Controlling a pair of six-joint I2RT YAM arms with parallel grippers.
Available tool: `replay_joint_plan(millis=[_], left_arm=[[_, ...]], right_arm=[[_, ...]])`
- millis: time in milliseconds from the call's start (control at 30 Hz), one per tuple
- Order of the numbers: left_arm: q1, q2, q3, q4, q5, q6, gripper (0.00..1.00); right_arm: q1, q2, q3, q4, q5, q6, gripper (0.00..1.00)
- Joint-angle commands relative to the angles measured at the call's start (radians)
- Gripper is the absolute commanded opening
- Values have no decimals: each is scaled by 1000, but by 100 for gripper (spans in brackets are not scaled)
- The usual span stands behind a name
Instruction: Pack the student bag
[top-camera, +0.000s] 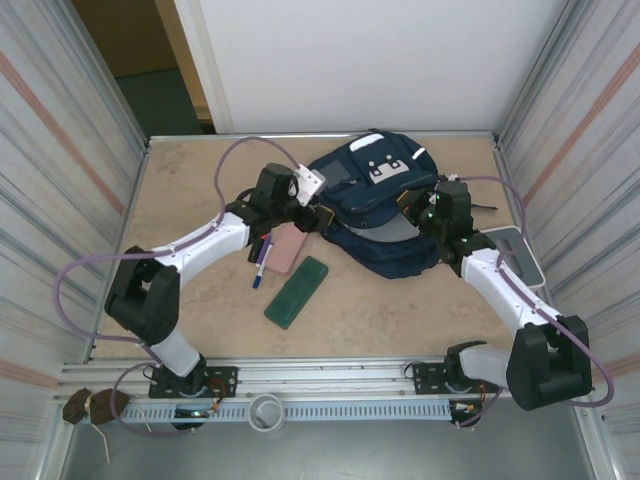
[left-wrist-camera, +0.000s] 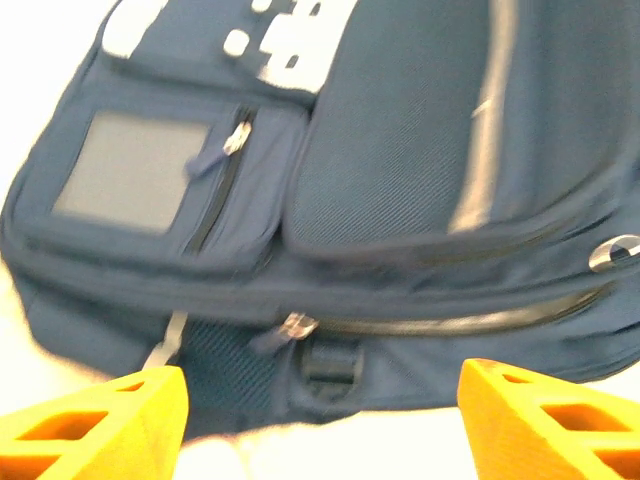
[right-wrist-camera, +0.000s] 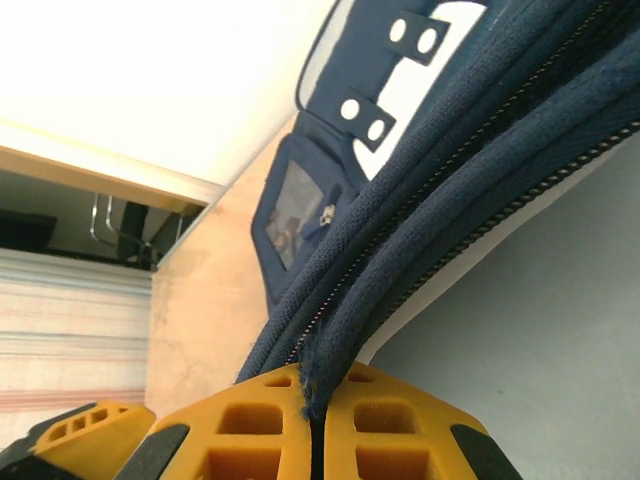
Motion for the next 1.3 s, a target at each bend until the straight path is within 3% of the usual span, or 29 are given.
replay_joint_plan(millis=[0,100,233,333,467,667,800,967,1033,1200,1267], left_arm=[[-76,-6,2,57,30,142,78],[-134,28,20,87,-4,231,88],[-153,102,114,46,-41,250,97],[-160,148,156,49,-54,264,99],[-162,204,205,87,-156,265,92],[-152,251,257,127,-216,260,71],[-146,252,267,149,-242,262,68],[-146,255,271,159,-222,290,89],[-149,262,282,150,-254,291,93],[-149,278,295,139,-216,316,97],[-147,292,309,137,-180,327,90]], right_arm=[[21,35,67,69,-42,19,0],[34,63,98,107,-72,62,0],[57,84,137,111,-72,75,0],[64,92,144,111,-75,79,0],[66,101,135,108,-86,79,0],[59,103,113,73,-114,57,0],[40,97,109,-3,-139,21,0],[15,88,99,-26,-178,11,0],[14,88,105,-37,-181,6,0],[17,99,110,-22,-213,13,0],[21,103,112,-16,-228,13,0]])
